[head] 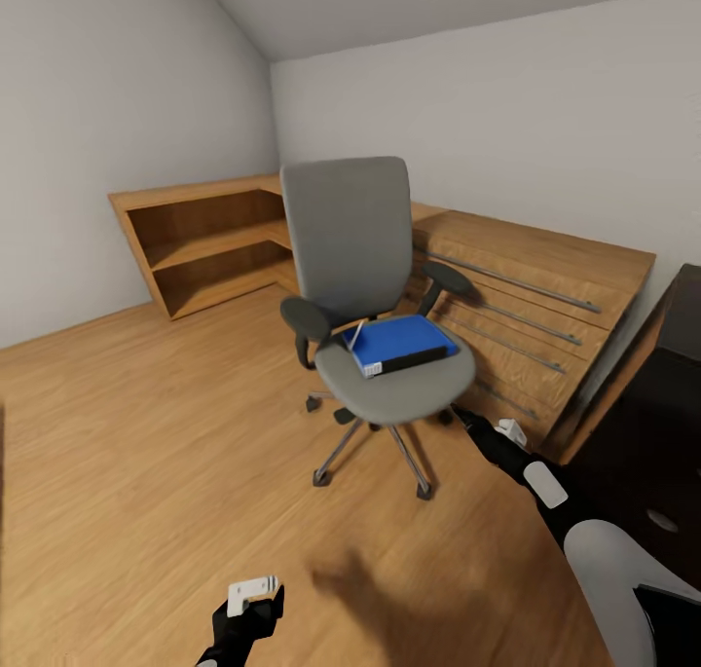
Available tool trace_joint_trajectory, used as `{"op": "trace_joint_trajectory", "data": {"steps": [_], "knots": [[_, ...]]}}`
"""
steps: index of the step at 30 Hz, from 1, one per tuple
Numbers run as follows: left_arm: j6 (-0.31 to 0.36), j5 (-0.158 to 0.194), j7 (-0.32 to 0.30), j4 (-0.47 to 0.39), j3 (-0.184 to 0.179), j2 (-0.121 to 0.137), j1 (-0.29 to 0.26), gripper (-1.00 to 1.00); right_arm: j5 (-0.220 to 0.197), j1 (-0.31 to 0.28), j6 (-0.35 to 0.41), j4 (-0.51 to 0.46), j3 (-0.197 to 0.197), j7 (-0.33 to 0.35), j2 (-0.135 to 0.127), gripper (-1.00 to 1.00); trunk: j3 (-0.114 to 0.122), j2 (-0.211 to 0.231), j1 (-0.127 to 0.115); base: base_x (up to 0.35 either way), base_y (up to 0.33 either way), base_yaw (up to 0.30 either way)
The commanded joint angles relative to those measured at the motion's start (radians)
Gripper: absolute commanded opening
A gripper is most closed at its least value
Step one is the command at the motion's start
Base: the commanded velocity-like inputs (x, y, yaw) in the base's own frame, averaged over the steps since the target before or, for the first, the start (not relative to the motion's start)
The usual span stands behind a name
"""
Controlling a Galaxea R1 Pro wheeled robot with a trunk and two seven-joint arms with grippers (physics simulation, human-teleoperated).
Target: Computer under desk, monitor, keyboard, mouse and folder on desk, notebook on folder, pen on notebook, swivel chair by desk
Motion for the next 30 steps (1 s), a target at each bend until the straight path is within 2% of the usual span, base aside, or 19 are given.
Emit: {"op": "trace_joint_trajectory", "data": {"steps": [1, 15, 28, 30], "knots": [[-0.003, 0.007, 0.004, 0.000, -0.004, 0.000, 0.000, 1.00, -0.007, 0.000, 0.009, 0.000, -0.005, 0.002, 0.000, 1.00, -0.001, 0.000, -0.001, -0.316, -0.080, 0.000], [-0.003, 0.007, 0.005, 0.001, -0.004, 0.000, 0.000, 1.00, -0.007, 0.000, 0.009, 0.001, -0.005, 0.002, 0.001, 1.00, -0.001, 0.000, -0.001, -0.302, -0.080, 0.000], [-0.003, 0.007, 0.004, 0.001, -0.004, 0.001, 0.000, 1.00, -0.003, 0.000, -0.007, 0.003, -0.005, -0.005, 0.002, 1.00, -0.001, 0.000, -0.001, -0.059, -0.018, 0.000], [-0.002, 0.007, 0.006, 0.000, -0.004, 0.002, 0.000, 1.00, -0.003, 0.000, -0.025, 0.005, -0.004, -0.007, 0.003, 1.00, 0.006, 0.014, -0.008, -0.008, -0.002, 0.000]]}}
